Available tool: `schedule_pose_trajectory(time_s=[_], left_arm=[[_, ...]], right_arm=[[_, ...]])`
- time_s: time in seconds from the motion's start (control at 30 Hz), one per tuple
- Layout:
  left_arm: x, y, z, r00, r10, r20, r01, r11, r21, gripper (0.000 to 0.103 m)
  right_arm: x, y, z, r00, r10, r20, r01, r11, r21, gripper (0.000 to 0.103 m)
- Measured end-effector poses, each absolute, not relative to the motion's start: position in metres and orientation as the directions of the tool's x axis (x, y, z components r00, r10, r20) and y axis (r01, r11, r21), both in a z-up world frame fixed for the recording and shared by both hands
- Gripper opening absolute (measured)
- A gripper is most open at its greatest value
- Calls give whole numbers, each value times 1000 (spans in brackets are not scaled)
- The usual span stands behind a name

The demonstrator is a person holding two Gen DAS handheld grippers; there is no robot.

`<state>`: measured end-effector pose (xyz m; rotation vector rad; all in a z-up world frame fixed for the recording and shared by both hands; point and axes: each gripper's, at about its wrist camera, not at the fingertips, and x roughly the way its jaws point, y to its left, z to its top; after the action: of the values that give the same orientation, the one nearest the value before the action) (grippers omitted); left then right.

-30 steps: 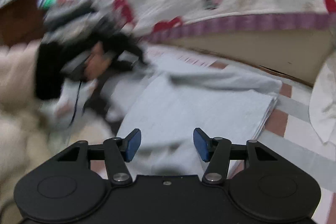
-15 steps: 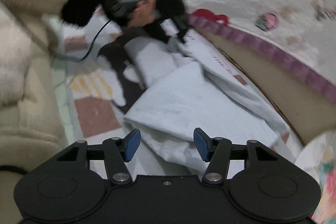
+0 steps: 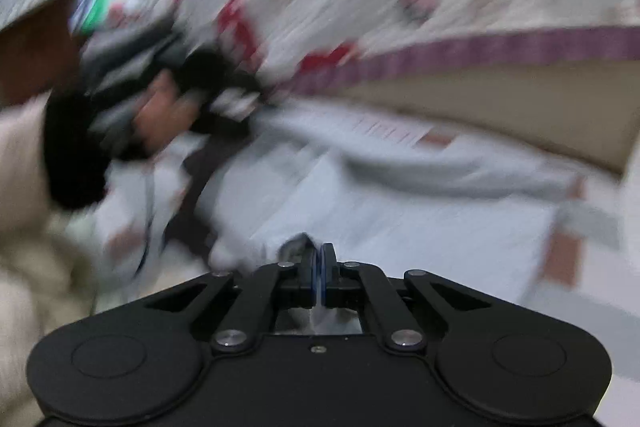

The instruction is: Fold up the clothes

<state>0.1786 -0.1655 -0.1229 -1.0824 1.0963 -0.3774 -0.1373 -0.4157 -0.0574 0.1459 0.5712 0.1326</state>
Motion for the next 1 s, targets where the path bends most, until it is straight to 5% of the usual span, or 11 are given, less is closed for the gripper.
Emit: schedule_pose_trajectory(time_s=[0.13,0.33,0.47,0.6,0.7,0.8,0.87,1.0], left_arm=[[177,-157,-120,495,-729,-473,-258,397,-881,9],[164,-122,-127,647,-705,-290,-273,142,-952,33],[167,-131,-91,536,-740,-407,-83,434,-897,37],[162,-172,-64,452,-651,-609,186,737,-650,38],[155,-195,-56,474,-590,-654,315,807,-500,40],[162,-223,-50,512,-558,-653,384,828,-408,41],[171,-240,-45,535,-536,-653,421,839,-344,49],[191,-257,-49,559,-479,-676,427,866,-260,53]], right_arm=[[-124,-450,-39,868,26,-495,43,991,128,2],[-92,-484,-66,759,-211,-615,280,960,16,2],[-100,-497,-82,758,-220,-614,391,907,159,7],[-116,-523,-77,848,-131,-513,387,815,432,13],[-114,-543,-65,870,-59,-489,366,741,563,14],[-78,-530,-50,812,-22,-583,327,845,423,15],[-52,-521,-47,758,-32,-651,306,900,312,41],[-14,-544,-71,692,-1,-722,382,849,365,44]])
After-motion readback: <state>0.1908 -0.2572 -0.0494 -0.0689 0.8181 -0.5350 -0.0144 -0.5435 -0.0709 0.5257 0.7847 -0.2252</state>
